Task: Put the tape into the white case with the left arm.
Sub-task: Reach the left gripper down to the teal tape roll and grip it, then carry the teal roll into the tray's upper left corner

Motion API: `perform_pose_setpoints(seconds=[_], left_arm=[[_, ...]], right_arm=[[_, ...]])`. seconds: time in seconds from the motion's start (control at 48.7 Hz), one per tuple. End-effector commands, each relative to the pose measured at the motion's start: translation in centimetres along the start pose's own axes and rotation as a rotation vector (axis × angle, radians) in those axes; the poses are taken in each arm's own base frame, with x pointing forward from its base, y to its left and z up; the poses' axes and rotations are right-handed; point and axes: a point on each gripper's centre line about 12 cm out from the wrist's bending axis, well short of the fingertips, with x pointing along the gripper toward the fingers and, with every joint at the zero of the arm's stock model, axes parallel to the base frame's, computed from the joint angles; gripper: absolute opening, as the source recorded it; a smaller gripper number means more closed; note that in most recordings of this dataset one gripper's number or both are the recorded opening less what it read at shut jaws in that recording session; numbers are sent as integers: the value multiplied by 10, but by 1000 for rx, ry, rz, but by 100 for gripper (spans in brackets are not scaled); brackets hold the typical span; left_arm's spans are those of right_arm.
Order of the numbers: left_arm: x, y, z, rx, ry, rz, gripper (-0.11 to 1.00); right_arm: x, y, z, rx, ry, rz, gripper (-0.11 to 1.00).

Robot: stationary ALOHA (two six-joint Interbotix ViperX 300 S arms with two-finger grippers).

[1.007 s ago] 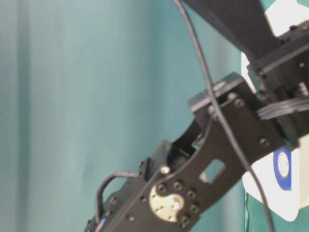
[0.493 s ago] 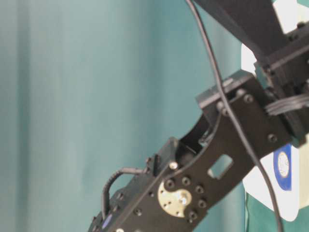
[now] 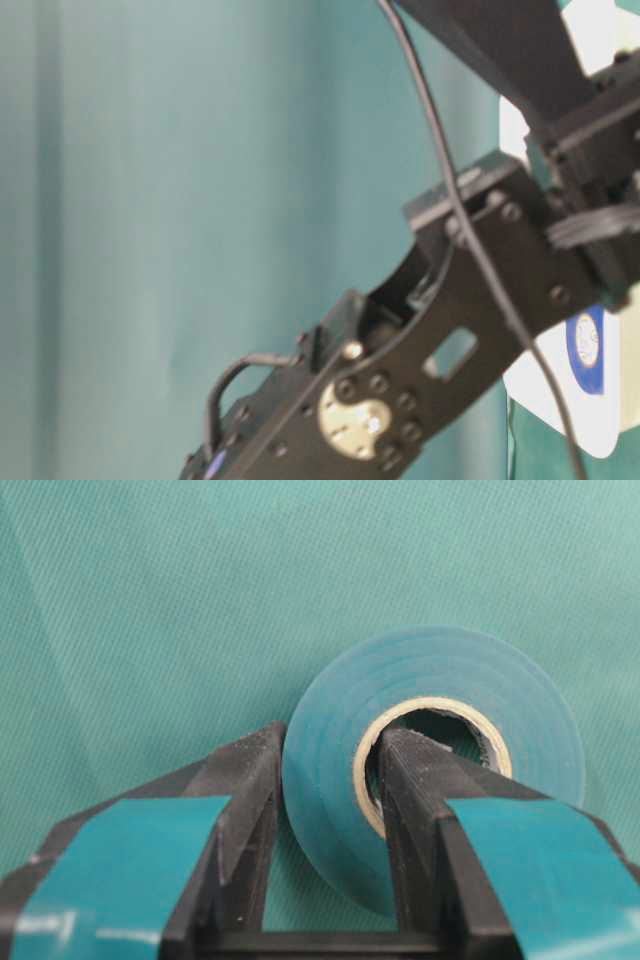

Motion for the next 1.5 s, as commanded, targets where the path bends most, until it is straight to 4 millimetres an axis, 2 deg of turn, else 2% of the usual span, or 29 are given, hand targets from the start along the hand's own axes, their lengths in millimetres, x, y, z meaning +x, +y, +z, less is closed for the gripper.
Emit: perform_pose_setpoints(seconds=[0.0,0.164,0.349,0.514,0.699,0.863,1.274,1.479], left_arm=[[-39,3,26,1,-70,7,26],[-82,2,37,3,-113,8,26],[-111,2,42,3,-136,9,26],[-122,5,37,-1,-102,10,26],[-126,19,27,-26,-77,28,26],[-133,48,10,-79,-55,69,26],[-159,130,-52,-261,3,200,26],[-166,169,-80,-351,0,272,26]], right_arm=[[1,0,4,-1,-11,0,62],[1,0,4,-1,-12,0,62],[1,0,4,-1,-12,0,62],[1,0,4,-1,-12,0,62],[1,0,4,0,-14,0,62],[1,0,4,-1,-12,0,62],[1,0,4,-1,-11,0,62],[1,0,4,1,-12,-2,62]])
